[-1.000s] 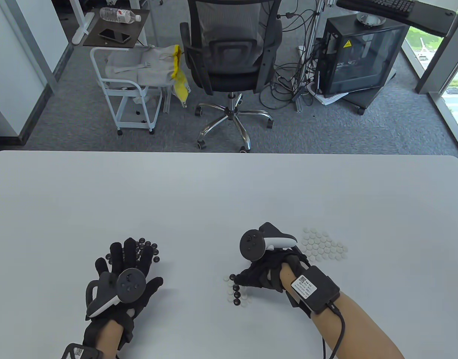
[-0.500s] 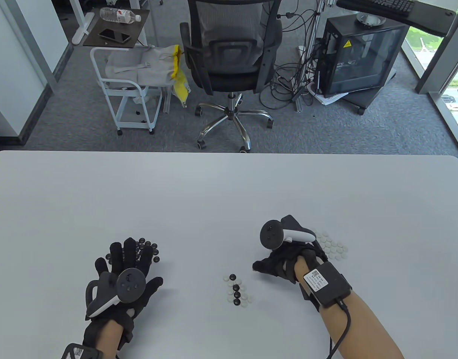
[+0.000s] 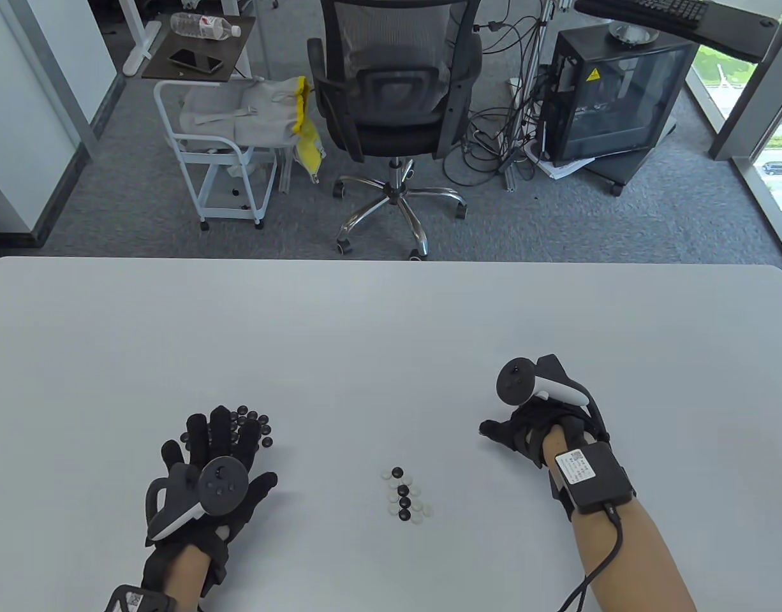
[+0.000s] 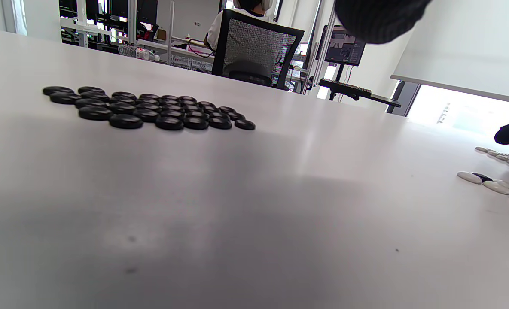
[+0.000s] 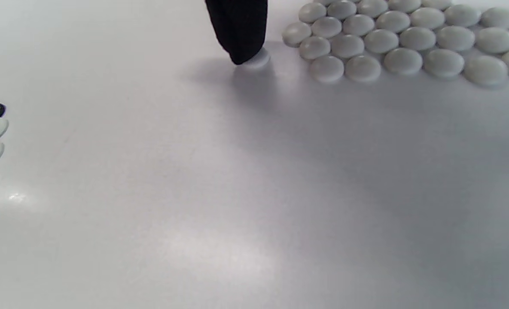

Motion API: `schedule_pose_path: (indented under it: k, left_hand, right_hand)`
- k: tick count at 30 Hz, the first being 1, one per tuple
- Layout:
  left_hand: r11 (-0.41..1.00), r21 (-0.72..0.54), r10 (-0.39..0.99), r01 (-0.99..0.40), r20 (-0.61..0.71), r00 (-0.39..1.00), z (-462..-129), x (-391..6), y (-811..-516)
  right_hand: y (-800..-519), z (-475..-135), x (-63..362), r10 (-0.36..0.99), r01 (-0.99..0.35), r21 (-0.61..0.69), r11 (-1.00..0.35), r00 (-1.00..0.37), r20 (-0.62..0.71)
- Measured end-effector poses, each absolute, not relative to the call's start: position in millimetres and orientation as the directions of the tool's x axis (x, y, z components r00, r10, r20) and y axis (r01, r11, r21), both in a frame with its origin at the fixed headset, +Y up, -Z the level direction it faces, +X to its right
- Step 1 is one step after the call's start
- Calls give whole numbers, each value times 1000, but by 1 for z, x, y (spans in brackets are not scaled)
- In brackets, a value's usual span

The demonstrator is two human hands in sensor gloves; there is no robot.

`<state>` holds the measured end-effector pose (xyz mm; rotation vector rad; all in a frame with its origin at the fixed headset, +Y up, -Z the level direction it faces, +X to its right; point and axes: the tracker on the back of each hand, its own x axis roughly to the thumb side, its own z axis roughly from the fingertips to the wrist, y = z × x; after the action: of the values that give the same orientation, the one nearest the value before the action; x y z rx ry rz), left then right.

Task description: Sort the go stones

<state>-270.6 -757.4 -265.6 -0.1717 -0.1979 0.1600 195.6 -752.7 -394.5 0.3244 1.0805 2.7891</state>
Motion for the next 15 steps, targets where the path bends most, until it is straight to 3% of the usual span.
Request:
schedule_pose_path:
  k: [8,15]
  left_hand:
    - [971,-191,177,-143,175,969,-266,-271,-757]
    - [972,-190,175,-140,179,968,-267,-270,-757]
  right_hand:
    - [-753,-397,206,213,-79,675,-734,-970,119]
    - [-738,-391,185,238,-45,659,-751,-949,206]
